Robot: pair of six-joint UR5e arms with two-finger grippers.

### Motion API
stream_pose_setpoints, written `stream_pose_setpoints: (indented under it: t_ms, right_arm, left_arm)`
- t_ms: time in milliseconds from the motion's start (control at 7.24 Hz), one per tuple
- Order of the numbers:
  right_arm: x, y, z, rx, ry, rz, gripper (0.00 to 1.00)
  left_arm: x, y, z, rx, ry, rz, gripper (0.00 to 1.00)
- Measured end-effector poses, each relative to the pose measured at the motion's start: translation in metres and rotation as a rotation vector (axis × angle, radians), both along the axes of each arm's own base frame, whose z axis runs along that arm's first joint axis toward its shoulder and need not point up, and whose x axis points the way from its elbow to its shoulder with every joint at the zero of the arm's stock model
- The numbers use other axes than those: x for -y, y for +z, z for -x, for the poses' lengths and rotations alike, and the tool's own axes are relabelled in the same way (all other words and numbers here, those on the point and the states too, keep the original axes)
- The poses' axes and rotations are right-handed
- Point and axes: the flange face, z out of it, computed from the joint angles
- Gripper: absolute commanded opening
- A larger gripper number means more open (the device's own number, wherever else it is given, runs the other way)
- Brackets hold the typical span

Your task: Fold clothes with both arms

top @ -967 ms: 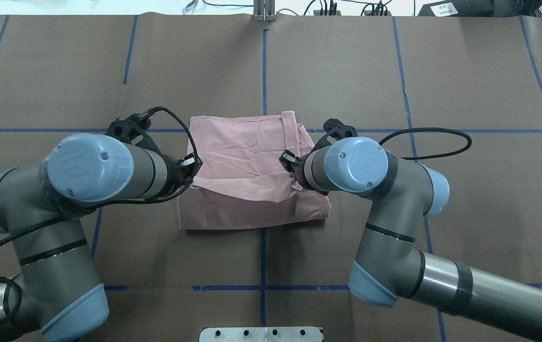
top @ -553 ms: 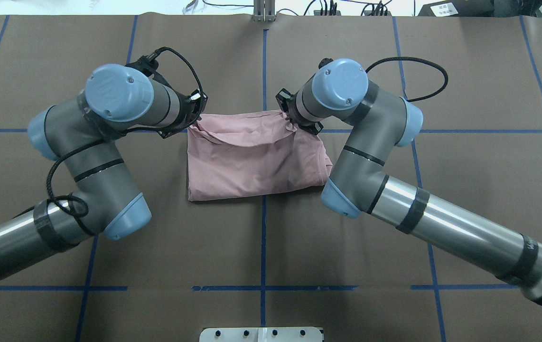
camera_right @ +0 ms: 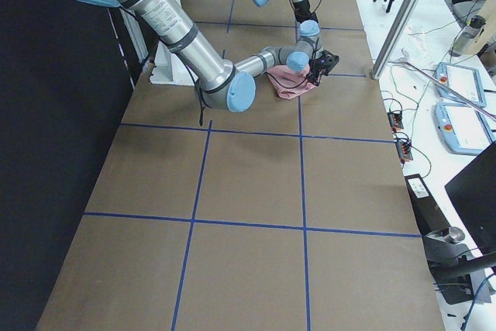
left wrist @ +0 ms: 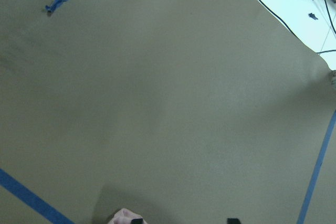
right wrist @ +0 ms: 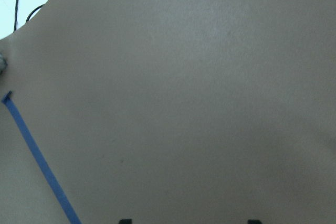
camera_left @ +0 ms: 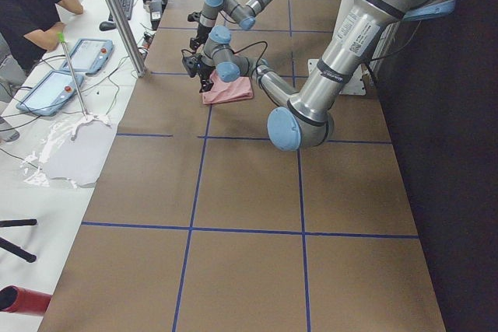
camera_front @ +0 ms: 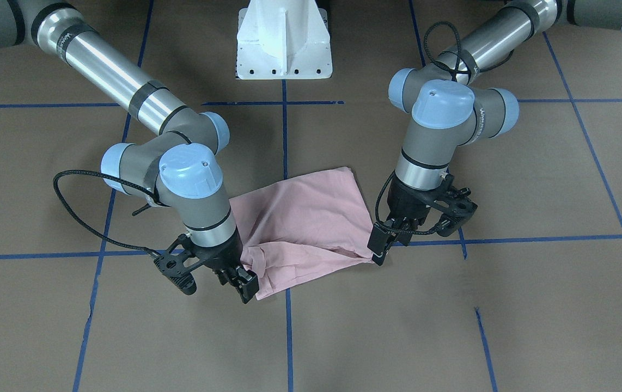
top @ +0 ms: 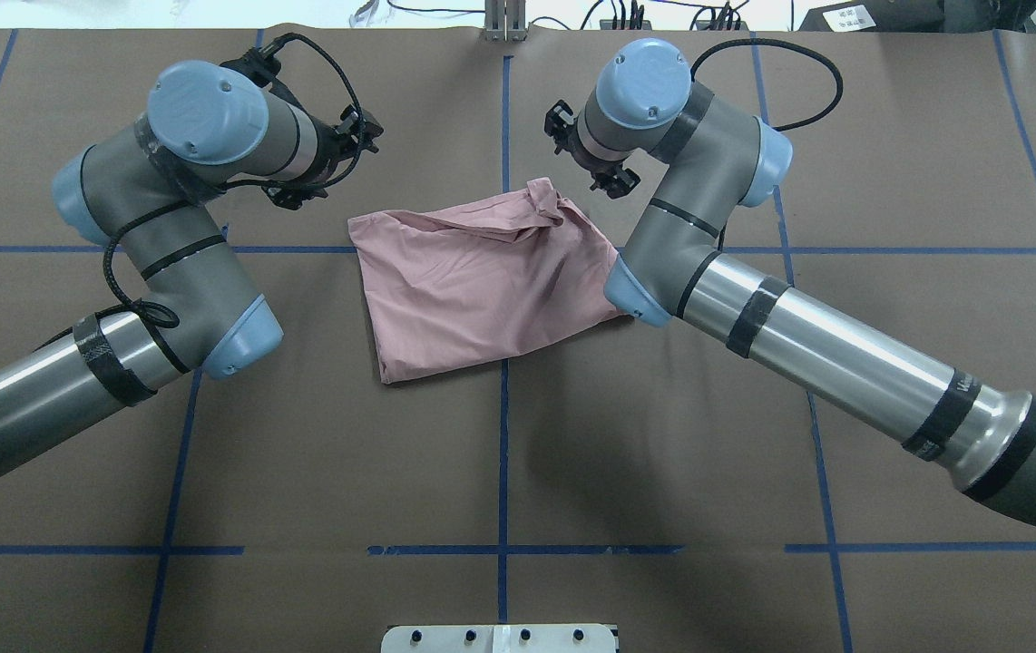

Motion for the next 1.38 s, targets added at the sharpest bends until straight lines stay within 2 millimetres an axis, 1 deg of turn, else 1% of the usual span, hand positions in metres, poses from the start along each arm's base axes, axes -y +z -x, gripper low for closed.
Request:
stream_pose_setpoints:
  t_ms: [138, 276, 415, 553, 691, 829, 967, 1106, 1244, 1382]
  right_arm:
    - [0.016, 0.001, -0.023, 0.011, -0.023, 0.008, 1.00]
    - [0.023, -0.009, -0.041, 0.025, -0.077, -0.013, 1.00]
    - [0.019, -0.027, -0.050, 0.028, -0.142, -0.051, 1.00]
    - [0.006, -0.045, -0.048, 0.001, -0.214, -0.108, 1.00]
    - [-0.016, -0.062, -0.033, -0.065, -0.303, -0.202, 1.00]
    - [-0.046, -0.079, 0.000, -0.171, -0.395, -0.321, 1.00]
    - [-0.075, -0.094, 0.036, -0.274, -0.465, -0.419, 1.00]
    - [-0.095, -0.107, 0.063, -0.337, -0.509, -0.480, 1.00]
    - [-0.106, -0.113, 0.082, -0.371, -0.539, -0.508, 1.00]
    - [-0.108, -0.109, 0.096, -0.408, -0.579, -0.524, 1.00]
  left_arm:
    - [0.002, 0.001, 0.004, -0.003, 0.012, -0.002, 1.00]
    - [0.006, 0.001, 0.012, -0.005, 0.035, -0.009, 1.00]
    - [0.011, 0.006, 0.024, 0.001, 0.070, -0.021, 1.00]
    - [0.017, 0.013, 0.041, 0.011, 0.101, -0.034, 1.00]
    - [0.022, 0.021, 0.058, 0.023, 0.123, -0.049, 1.00]
    - [0.023, 0.027, 0.068, 0.032, 0.134, -0.057, 1.00]
    - [0.023, 0.031, 0.074, 0.035, 0.136, -0.062, 1.00]
    - [0.022, 0.034, 0.080, 0.037, 0.135, -0.064, 1.00]
    - [0.022, 0.038, 0.084, 0.043, 0.135, -0.067, 1.00]
    - [0.023, 0.042, 0.089, 0.052, 0.138, -0.074, 1.00]
